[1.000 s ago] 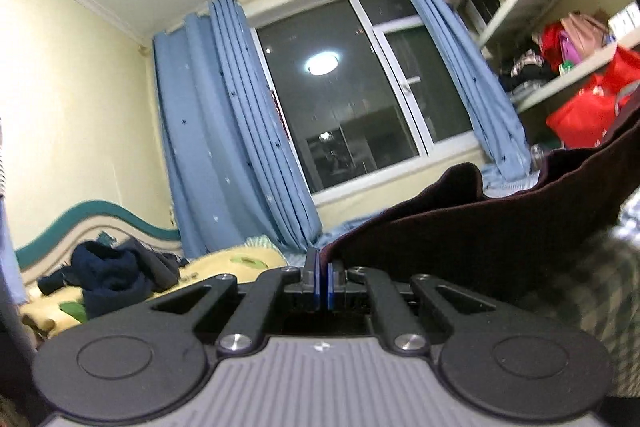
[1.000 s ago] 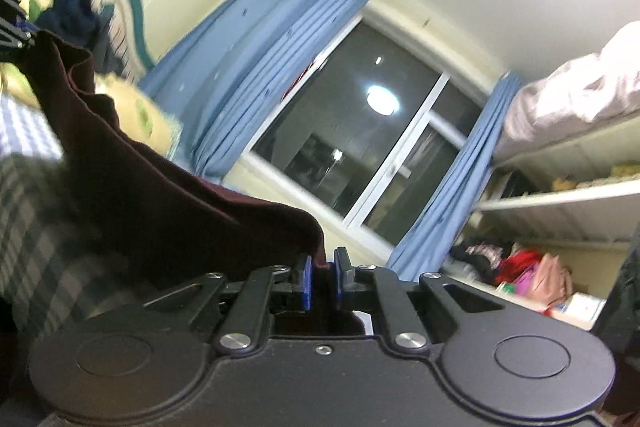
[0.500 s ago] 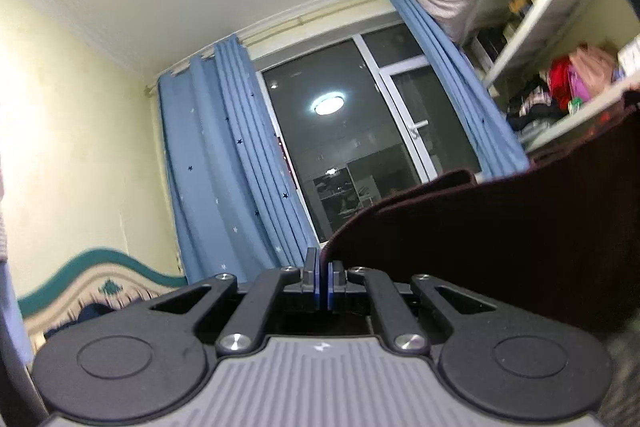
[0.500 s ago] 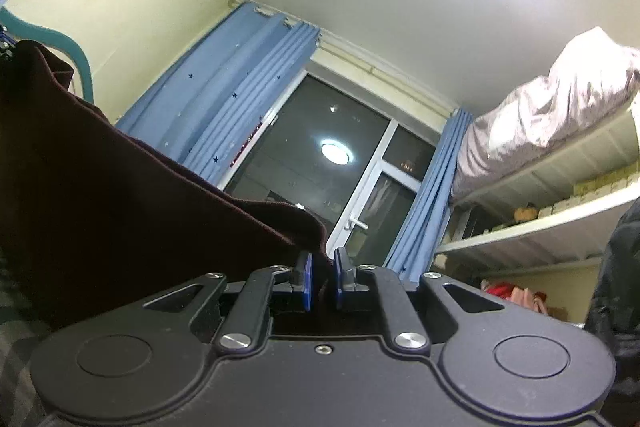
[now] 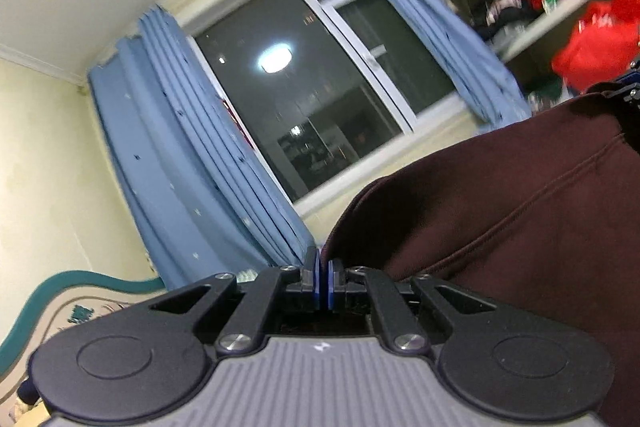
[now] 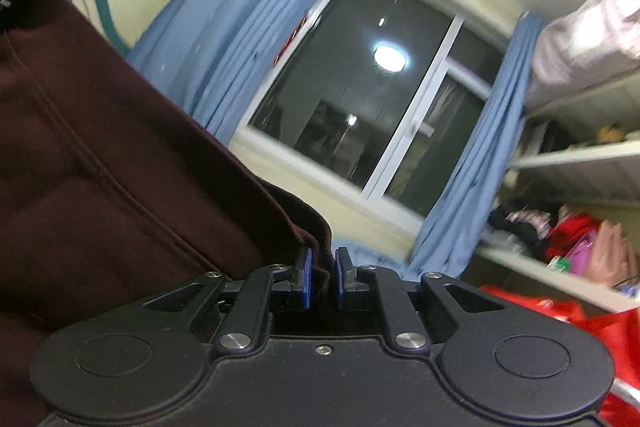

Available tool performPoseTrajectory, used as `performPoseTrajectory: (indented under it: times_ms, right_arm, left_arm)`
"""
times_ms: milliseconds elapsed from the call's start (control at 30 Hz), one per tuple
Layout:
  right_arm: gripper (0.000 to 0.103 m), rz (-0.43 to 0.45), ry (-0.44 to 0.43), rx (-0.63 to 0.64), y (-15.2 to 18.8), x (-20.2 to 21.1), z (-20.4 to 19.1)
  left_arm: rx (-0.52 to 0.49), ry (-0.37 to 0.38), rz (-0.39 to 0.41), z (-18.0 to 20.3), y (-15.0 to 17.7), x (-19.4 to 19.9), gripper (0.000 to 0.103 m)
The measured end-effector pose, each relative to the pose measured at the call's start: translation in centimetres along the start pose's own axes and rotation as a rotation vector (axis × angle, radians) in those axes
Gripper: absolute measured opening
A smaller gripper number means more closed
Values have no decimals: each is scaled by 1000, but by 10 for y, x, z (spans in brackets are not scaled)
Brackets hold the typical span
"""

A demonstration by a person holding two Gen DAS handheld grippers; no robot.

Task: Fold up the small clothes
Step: 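Lift the shirt with both tools, fold it over lengthwise, and open both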

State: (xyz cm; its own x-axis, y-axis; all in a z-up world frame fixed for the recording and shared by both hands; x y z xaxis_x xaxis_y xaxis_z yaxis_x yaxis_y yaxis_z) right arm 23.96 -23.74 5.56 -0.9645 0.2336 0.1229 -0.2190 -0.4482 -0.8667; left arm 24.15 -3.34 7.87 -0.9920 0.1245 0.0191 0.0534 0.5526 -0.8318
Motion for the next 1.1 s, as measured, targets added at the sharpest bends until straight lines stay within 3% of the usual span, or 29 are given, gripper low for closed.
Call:
performPoseTrajectory:
  times_ms: [200, 500, 633, 833, 1033, 1100]
  right_arm:
    - [12, -82, -17, 54, 18, -75, -26]
    - [12, -192, -59, 140, 44, -159, -64]
    - [14, -255, -94, 103, 60, -180, -73]
    - [15, -268, -91, 109, 75, -188, -87]
    - [27, -268, -73, 122, 80, -192, -90]
    - [36, -271, -63, 120, 80, -191, -88]
  left_arm:
    - [-11, 34, -136, 29, 32, -82, 3]
    - [74, 132, -391, 56, 93, -182, 4]
    - [108, 157, -452, 62, 117, -198, 7]
    - [34, 144, -458, 79, 132, -207, 7]
    - [82, 170, -484, 75, 131, -210, 8]
    - [123, 195, -505, 67, 131, -211, 13]
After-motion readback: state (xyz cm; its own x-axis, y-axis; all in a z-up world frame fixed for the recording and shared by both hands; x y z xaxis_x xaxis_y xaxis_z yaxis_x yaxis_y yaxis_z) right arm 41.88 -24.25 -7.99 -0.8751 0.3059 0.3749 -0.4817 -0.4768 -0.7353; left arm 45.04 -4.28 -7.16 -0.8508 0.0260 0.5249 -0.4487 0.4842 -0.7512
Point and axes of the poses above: each gripper's, at about its wrist camera, not at the fingertips, and x roughly against the way its jaws point, z to its right, y to its underside, the point moved 2 cm from there along -x, roughly the way its jaws point, and after that the axes turned 2 degrees about -y, right-handed, at the moved point
